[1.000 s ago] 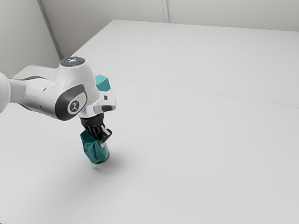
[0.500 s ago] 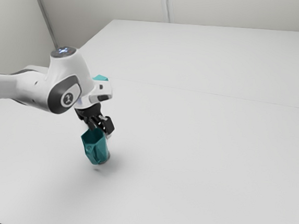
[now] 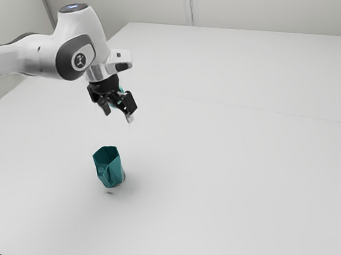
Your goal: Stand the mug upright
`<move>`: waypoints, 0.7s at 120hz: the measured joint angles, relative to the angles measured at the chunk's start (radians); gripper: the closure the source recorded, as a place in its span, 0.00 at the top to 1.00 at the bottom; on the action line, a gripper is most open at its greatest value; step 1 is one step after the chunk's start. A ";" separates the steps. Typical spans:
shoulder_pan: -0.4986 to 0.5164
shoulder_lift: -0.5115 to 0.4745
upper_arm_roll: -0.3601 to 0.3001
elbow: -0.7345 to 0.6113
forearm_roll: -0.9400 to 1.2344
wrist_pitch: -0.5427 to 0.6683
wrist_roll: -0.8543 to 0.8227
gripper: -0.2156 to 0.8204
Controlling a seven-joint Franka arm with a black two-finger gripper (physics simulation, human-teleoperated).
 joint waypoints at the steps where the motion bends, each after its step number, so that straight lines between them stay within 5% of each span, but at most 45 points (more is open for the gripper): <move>1: 0.000 0.003 0.000 0.009 0.000 -0.008 0.000 0.77; 84: 0.005 0.139 0.000 0.447 0.015 -0.390 -0.019 0.78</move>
